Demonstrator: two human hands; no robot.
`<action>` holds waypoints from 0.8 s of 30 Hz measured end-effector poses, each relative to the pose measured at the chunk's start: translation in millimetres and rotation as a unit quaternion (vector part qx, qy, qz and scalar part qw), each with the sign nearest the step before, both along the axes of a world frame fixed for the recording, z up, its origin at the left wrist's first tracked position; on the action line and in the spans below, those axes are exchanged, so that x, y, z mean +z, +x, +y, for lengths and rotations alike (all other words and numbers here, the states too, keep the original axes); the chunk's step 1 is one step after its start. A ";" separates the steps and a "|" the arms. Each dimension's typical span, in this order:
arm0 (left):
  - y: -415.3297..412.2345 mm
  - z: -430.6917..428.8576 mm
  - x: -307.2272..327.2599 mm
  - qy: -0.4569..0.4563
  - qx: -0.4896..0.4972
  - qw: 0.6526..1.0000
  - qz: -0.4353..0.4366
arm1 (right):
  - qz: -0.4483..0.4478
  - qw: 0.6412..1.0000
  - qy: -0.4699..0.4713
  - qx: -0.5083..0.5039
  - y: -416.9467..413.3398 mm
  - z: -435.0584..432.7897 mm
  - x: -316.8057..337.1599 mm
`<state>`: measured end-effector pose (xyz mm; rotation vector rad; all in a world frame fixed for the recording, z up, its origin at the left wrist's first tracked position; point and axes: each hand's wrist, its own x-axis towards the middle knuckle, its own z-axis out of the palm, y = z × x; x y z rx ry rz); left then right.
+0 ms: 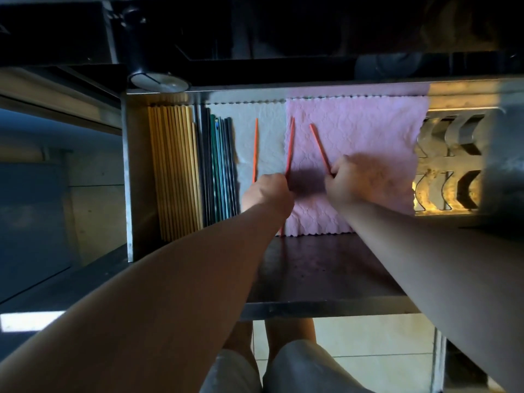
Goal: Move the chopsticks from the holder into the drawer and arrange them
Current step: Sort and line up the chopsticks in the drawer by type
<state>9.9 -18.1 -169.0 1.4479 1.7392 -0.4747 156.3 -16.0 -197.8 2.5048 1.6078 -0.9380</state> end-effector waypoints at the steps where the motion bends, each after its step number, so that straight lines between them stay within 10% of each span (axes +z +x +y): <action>1: 3.7 0.3 -1.3 -0.001 0.002 1.000 0.007 | 0.005 1.000 -0.002 0.006 1.9 -0.7 0.2; 13: -43.5 -5.4 12.8 0.026 0.108 0.994 -0.009 | 0.195 0.980 0.035 -0.030 -53.1 7.3 13.4; 24: -88.8 -5.3 -1.0 -0.029 0.127 0.991 -0.012 | 0.137 0.989 -0.059 -0.007 -131.4 7.5 0.5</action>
